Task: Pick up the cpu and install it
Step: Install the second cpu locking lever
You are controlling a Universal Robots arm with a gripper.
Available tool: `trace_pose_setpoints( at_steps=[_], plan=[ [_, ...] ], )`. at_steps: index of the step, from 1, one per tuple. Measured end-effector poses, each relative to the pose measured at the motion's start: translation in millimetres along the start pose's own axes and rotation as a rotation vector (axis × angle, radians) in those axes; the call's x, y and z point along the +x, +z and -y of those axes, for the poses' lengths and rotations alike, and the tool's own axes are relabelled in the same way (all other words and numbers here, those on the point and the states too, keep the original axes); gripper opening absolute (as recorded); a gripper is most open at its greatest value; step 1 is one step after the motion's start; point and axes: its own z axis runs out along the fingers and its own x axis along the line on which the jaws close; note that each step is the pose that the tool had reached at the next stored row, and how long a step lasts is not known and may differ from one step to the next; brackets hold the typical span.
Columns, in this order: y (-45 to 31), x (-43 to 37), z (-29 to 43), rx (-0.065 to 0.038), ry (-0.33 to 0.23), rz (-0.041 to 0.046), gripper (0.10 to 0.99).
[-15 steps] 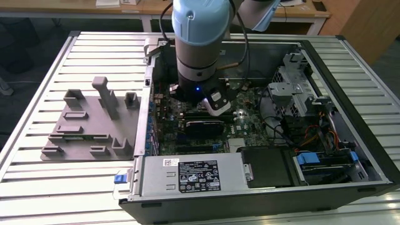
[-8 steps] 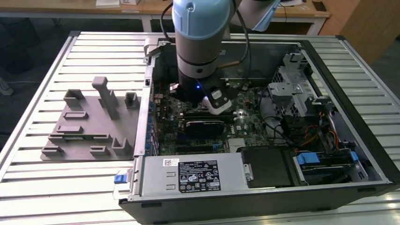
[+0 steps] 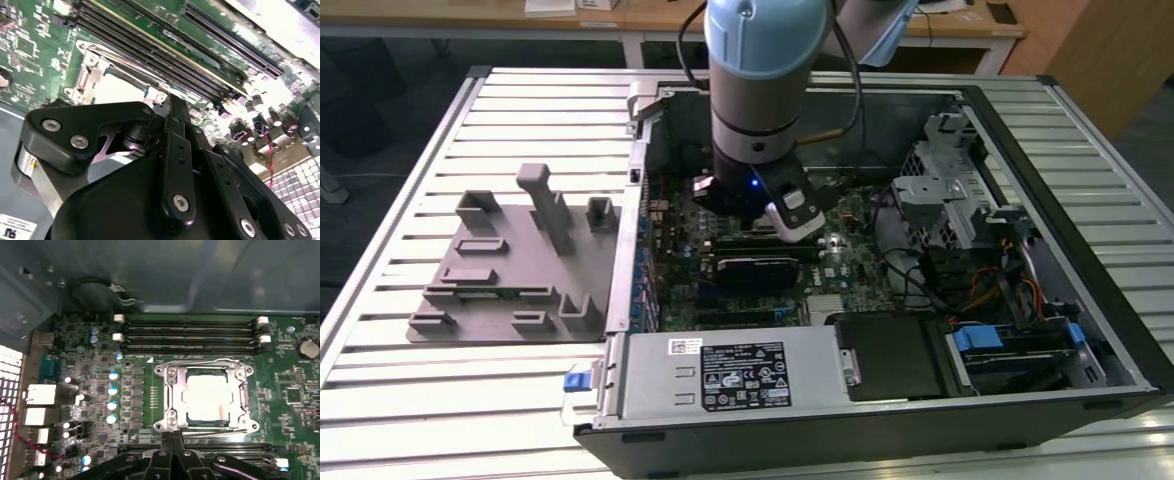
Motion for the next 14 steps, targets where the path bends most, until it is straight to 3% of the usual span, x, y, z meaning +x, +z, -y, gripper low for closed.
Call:
trace_pose_setpoints(
  at_steps=[14],
  plan=[
    [5.9,-17.8,-17.8,0.032,0.011,0.0031,0.106]
  ],
)
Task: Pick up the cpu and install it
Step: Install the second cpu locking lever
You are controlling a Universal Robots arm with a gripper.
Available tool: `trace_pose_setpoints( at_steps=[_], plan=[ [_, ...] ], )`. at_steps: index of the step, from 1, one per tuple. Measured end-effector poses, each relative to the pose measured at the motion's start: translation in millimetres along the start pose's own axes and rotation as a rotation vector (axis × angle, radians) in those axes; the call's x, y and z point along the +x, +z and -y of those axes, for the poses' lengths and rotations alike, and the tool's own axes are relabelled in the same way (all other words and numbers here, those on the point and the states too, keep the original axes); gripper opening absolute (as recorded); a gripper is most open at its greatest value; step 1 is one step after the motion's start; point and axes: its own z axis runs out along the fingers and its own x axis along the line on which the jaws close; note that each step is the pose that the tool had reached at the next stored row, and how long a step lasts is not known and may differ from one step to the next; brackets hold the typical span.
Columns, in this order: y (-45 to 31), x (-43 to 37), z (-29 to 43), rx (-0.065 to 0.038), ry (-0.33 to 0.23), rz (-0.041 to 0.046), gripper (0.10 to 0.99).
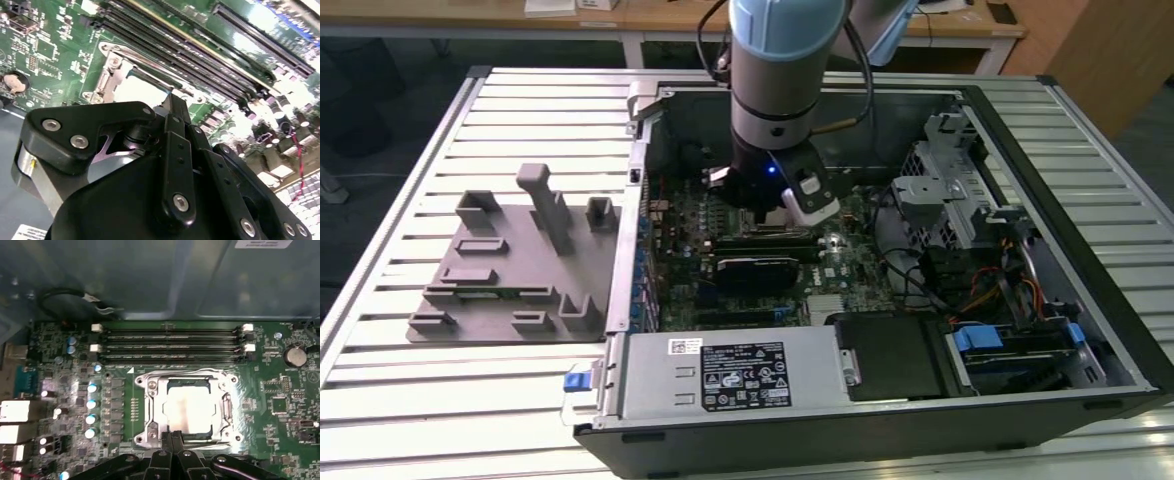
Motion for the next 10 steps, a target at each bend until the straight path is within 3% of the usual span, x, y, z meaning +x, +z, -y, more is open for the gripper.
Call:
trace_pose_setpoints(
  at_steps=[10],
  plan=[
    [4.8,-15.2,-12.5,0.020,0.005,0.0016,0.106]
  ],
)
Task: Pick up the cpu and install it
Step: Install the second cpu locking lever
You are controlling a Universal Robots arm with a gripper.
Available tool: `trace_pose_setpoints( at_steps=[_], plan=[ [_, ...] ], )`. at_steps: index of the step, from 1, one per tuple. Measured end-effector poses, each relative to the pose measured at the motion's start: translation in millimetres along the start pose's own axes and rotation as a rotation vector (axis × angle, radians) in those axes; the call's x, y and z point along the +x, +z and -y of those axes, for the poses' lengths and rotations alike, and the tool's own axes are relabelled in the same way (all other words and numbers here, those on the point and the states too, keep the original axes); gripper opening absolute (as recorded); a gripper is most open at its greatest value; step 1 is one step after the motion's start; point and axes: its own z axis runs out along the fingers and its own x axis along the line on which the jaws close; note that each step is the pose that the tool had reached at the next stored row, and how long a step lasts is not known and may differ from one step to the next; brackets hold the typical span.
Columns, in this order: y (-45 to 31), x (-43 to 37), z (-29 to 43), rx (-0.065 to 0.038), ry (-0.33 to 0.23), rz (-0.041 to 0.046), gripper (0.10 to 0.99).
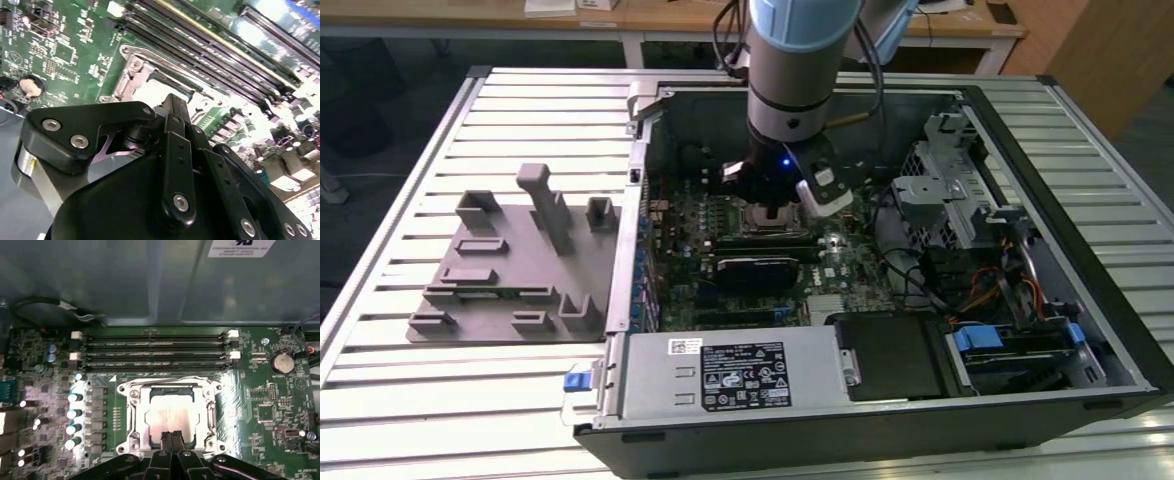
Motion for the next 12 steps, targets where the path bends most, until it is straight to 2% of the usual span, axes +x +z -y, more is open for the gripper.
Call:
trace_pose_setpoints(
  at_steps=[5,7,10,12],
  plan=[
    [4.2,-1.7,-14.7,0.007,0.000,0.0004,0.106],
    [5.4,-1.6,-18.1,0.014,0.001,0.0006,0.106],
    [6.8,-1.6,-19.8,0.043,0.004,0.0021,0.106],
    [7.6,-1.5,-21.4,0.055,0.006,0.0028,0.106]
  ],
)
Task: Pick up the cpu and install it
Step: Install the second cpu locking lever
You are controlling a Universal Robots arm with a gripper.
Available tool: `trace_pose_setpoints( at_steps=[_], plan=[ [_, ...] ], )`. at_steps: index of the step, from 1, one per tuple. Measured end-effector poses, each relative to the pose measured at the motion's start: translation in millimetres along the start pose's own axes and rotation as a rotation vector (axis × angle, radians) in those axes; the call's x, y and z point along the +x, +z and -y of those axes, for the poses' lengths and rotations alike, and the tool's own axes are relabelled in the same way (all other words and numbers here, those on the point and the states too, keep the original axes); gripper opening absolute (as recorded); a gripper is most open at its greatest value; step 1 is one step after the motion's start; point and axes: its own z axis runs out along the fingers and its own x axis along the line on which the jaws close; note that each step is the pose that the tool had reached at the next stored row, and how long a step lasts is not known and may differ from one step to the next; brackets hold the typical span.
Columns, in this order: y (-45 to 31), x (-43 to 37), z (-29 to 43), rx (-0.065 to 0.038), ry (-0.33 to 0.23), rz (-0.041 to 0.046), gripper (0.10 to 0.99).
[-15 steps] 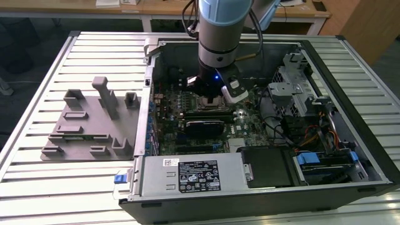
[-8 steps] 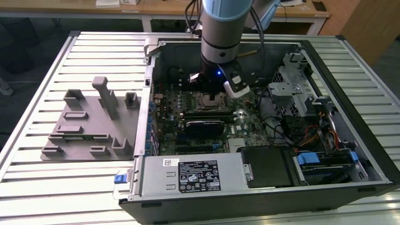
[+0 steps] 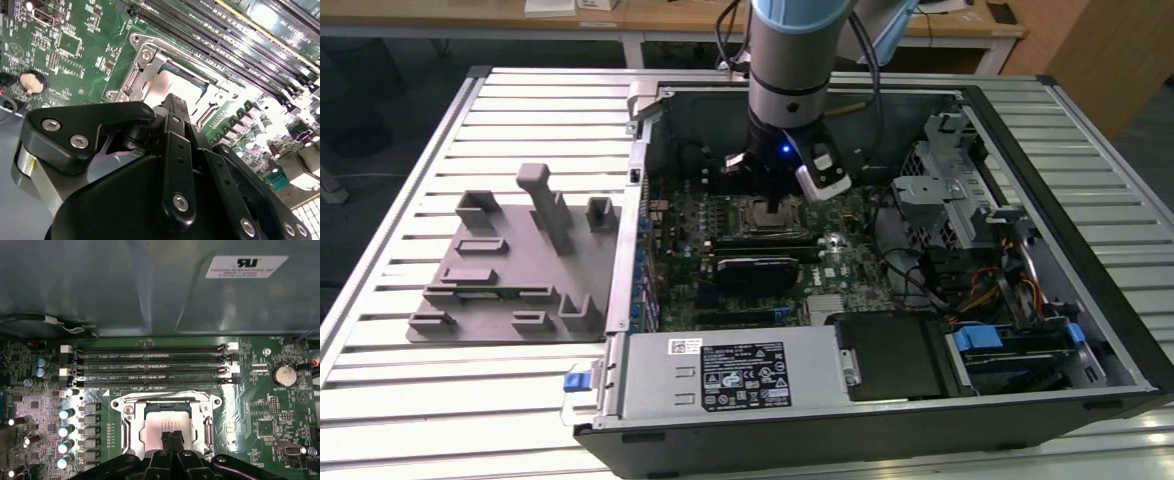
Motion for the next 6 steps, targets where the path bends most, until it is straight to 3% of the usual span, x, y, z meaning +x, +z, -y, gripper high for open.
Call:
trace_pose_setpoints(
  at_steps=[6],
  plan=[
    [0.1,0.0,-0.2,0.000,0.000,0.0000,0.106]
  ],
)
